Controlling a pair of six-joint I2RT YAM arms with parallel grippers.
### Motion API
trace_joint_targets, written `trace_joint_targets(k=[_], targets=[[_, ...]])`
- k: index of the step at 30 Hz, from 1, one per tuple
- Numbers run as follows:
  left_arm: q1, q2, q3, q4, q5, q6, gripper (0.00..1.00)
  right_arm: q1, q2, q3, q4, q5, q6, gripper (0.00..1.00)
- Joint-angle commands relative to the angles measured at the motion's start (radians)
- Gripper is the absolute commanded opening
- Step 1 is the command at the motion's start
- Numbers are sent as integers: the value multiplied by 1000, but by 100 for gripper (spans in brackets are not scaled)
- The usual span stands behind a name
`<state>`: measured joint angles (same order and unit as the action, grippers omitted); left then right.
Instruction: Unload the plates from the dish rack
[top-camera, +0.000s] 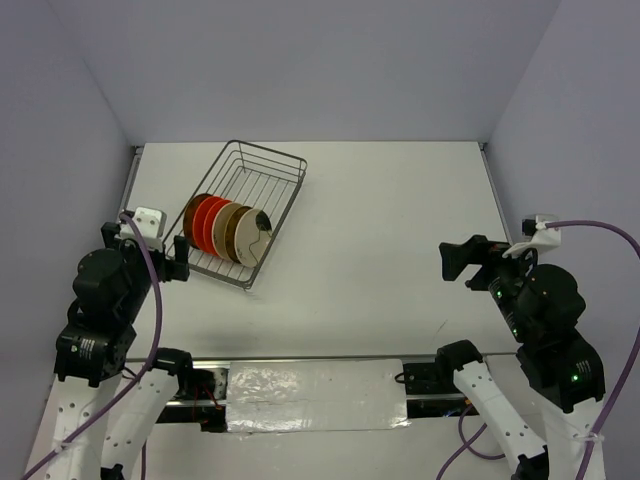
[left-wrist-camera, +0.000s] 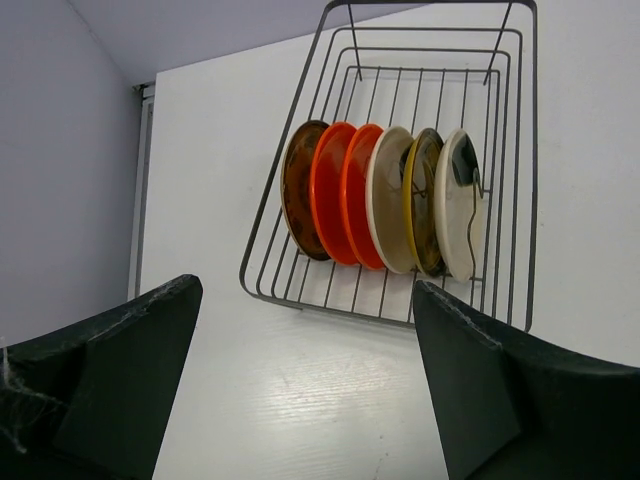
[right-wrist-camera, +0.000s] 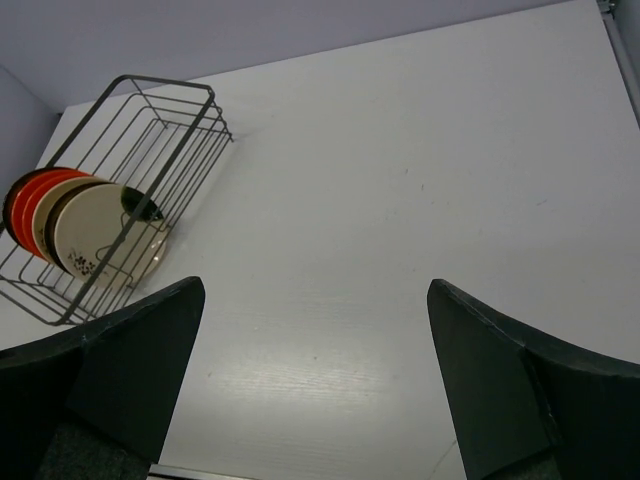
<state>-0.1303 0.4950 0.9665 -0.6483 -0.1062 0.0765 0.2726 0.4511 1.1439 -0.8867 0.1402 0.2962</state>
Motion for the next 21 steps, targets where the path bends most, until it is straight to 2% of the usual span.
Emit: trace_joint_targets(k=[1,5,9,11,12,13,14,15,17,21], targets=[[4,3,11,81,19,9,100,5,-15,-18,37,1,30,100],[6,138,78,69,71,8,99,5,-28,-78,136,-111,66,100],[-3,356,187,71,178,-41,99,5,63,-82,129,-135,103,100],[-63,421,210,87,165,-60,96,5,107,-104,153,-164,119,100],[-104,451,218,96,134,-67,96,5,118,-114,169,-175,126,100],[-212,499,219,120,20,-67,95,5,130,-139,204,-186,138,100],[-270,516,209,143,-63,-67,95,5,136,-150,219,-185,142,100],[-351,542,171,209,-213,-57,96,5,155,-162,239,-179,152,100],[-376,568,144,243,-245,-60,95,5,170,-171,253,-171,162,100],[-377,649,141,283,-297,-104,85,5,210,-199,288,-174,155,100]])
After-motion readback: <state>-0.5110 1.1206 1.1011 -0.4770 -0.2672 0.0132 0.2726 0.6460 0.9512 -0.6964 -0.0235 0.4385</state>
